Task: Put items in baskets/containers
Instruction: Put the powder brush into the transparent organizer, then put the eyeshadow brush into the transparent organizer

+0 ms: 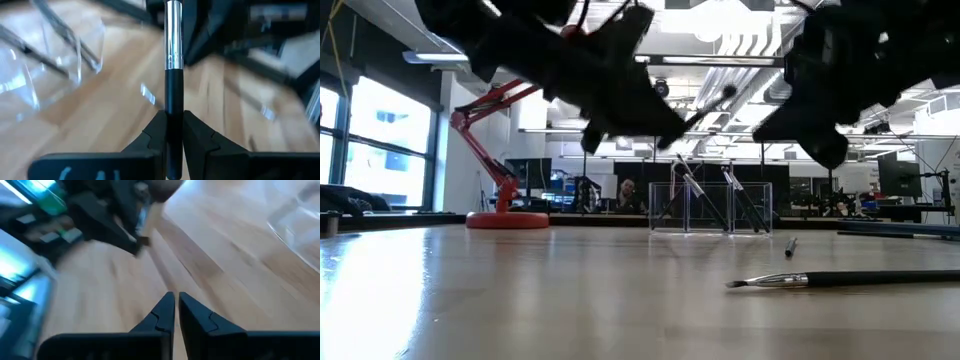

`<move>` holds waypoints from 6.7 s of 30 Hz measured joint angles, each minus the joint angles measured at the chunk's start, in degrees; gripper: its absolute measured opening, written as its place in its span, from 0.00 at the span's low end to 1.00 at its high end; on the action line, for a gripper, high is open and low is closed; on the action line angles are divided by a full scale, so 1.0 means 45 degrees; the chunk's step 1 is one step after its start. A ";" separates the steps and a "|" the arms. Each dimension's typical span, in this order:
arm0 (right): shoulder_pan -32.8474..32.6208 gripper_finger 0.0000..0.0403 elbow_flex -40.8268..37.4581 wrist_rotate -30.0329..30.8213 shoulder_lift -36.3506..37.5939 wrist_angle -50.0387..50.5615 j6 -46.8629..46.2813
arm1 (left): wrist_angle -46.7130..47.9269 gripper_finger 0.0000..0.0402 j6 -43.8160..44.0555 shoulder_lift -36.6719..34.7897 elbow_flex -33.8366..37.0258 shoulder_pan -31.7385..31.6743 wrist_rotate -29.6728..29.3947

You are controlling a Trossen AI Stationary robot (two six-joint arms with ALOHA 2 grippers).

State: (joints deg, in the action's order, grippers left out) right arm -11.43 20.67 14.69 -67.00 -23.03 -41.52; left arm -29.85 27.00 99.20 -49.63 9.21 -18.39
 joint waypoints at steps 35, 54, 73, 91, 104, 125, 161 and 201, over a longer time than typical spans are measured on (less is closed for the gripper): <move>0.1716 0.34 0.1919 -0.0352 0.1221 -0.3507 0.3282 | -0.0312 0.08 -0.1325 -0.1254 -0.2472 -0.0403 -0.0465; 0.1707 0.34 0.1919 0.0179 0.2360 -0.3413 0.3600 | -0.1045 0.08 -0.0377 -0.1255 -0.2471 -0.0900 -0.0378; 0.1707 0.18 0.1914 -0.0125 0.2104 -0.3446 0.4598 | 0.0204 0.08 -0.0229 0.0043 -0.4255 -0.0883 0.0670; 0.1716 0.09 0.1904 -0.0886 0.2094 -0.2801 0.4373 | 0.0299 0.45 0.0194 0.0057 -0.4250 -0.1421 0.2925; 0.1711 0.09 0.1899 -0.1119 0.2089 -0.2578 0.4246 | 0.1525 0.46 0.0518 0.0057 -0.4645 -0.1828 0.3456; 0.1707 0.10 0.1899 -0.1254 0.2036 -0.2501 0.4334 | 0.4559 0.31 -0.0489 0.0519 -0.6771 -0.1966 0.3555; 0.1954 0.18 0.1895 0.1215 0.5812 0.5222 0.3864 | 0.0954 0.11 -0.1686 -0.0725 -0.2008 -0.3573 0.2327; 0.3500 0.18 0.1889 0.4359 0.5217 0.4965 0.3673 | -0.3602 0.43 -0.3392 0.1024 -0.0879 -0.5931 0.4050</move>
State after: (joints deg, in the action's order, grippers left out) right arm 4.32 29.17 34.31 -43.53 -0.69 -25.00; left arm -46.06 11.74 103.81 -53.58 -17.48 -0.16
